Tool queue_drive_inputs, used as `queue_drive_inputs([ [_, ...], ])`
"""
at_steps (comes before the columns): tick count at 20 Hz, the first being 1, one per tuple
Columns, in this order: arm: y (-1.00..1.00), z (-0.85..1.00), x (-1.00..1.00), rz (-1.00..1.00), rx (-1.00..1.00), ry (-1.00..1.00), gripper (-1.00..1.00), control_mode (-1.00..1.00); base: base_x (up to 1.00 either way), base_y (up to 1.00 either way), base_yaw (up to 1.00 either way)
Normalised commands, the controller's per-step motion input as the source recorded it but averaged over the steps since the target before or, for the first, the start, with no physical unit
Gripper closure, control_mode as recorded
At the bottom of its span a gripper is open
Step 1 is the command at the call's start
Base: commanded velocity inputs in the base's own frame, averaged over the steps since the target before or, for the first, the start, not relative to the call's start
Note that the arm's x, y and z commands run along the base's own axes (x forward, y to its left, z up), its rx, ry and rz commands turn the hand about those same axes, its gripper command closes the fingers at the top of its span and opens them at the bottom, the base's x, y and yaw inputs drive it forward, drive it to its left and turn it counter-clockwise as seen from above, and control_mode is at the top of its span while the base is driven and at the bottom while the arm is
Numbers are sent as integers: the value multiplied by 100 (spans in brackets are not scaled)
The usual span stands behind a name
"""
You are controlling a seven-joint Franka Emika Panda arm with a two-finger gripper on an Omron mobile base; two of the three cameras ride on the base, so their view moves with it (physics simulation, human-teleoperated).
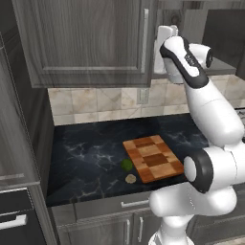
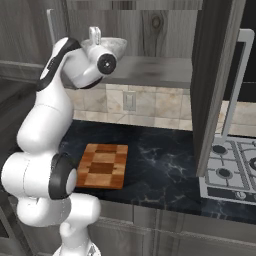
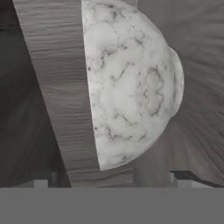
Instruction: Open the cabinet. Place the bowl and condiment on the counter. Then place the lime and garlic on the cutting board.
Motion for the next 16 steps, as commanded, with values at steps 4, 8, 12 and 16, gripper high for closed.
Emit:
queue_drive_inputs([
  [4, 31, -9, 54, 18, 4, 23, -100, -100, 0, 0, 0],
  [8, 11, -7, 10, 34, 6, 29, -100, -100, 0, 0, 0],
  [12, 8, -11, 0, 40, 6, 27, -100, -100, 0, 0, 0],
  [16, 4, -11, 0, 40, 11, 20, -100, -100, 0, 0, 0],
])
